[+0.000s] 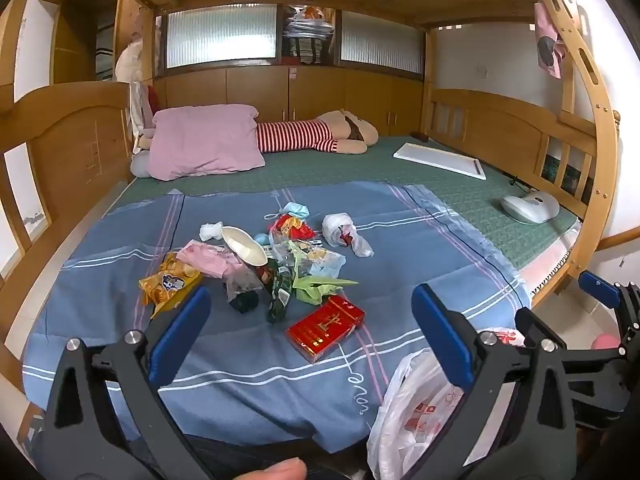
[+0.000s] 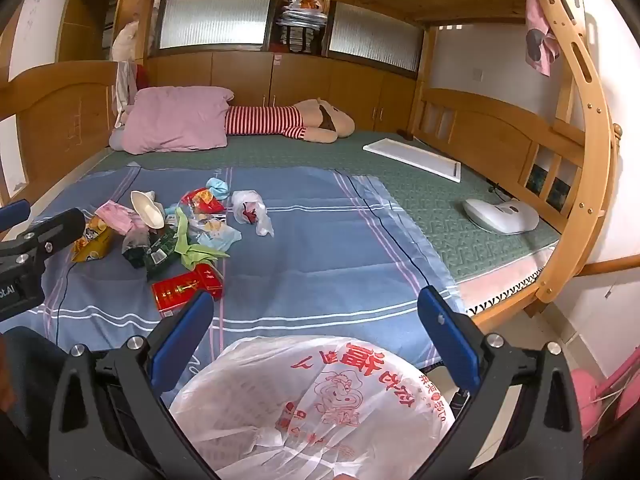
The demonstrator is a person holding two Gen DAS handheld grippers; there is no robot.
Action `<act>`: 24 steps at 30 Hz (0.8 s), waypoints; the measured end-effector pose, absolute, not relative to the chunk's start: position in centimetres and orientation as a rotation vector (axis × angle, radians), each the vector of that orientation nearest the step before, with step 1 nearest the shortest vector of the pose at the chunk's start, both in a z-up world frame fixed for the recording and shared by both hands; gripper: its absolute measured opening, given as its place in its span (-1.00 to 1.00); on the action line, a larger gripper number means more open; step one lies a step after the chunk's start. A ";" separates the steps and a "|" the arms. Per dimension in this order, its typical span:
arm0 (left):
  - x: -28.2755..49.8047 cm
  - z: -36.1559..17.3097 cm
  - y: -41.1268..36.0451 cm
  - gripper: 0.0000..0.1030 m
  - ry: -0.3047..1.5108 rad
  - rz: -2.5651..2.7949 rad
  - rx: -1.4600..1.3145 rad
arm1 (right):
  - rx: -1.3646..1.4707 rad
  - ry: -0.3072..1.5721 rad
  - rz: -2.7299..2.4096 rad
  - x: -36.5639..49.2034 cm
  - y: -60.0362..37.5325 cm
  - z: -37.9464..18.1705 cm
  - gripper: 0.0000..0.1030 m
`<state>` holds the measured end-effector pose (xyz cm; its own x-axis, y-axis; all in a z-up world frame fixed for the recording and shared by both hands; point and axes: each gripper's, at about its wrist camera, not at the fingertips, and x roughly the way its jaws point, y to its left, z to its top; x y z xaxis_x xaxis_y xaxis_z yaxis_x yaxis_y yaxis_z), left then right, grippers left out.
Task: Collect trash
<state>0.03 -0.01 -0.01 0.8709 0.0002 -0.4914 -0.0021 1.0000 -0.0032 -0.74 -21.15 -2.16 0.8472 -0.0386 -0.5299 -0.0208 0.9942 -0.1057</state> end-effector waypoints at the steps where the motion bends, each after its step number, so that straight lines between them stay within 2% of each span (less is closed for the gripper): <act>1: 0.0 0.0 0.0 0.94 0.513 0.001 -0.006 | -0.108 0.565 -0.008 -0.7 -21.1 -2.1 0.94; 24: -0.1 -0.7 0.3 0.94 0.528 -0.008 -0.018 | -0.103 0.567 -0.027 -0.5 -21.2 -1.7 0.94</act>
<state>-0.07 0.32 -0.70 0.8639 -0.0121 -0.5035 0.0029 0.9998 -0.0190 -0.50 -21.22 -1.66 0.8431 -0.0538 -0.5350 -0.0029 0.9945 -0.1045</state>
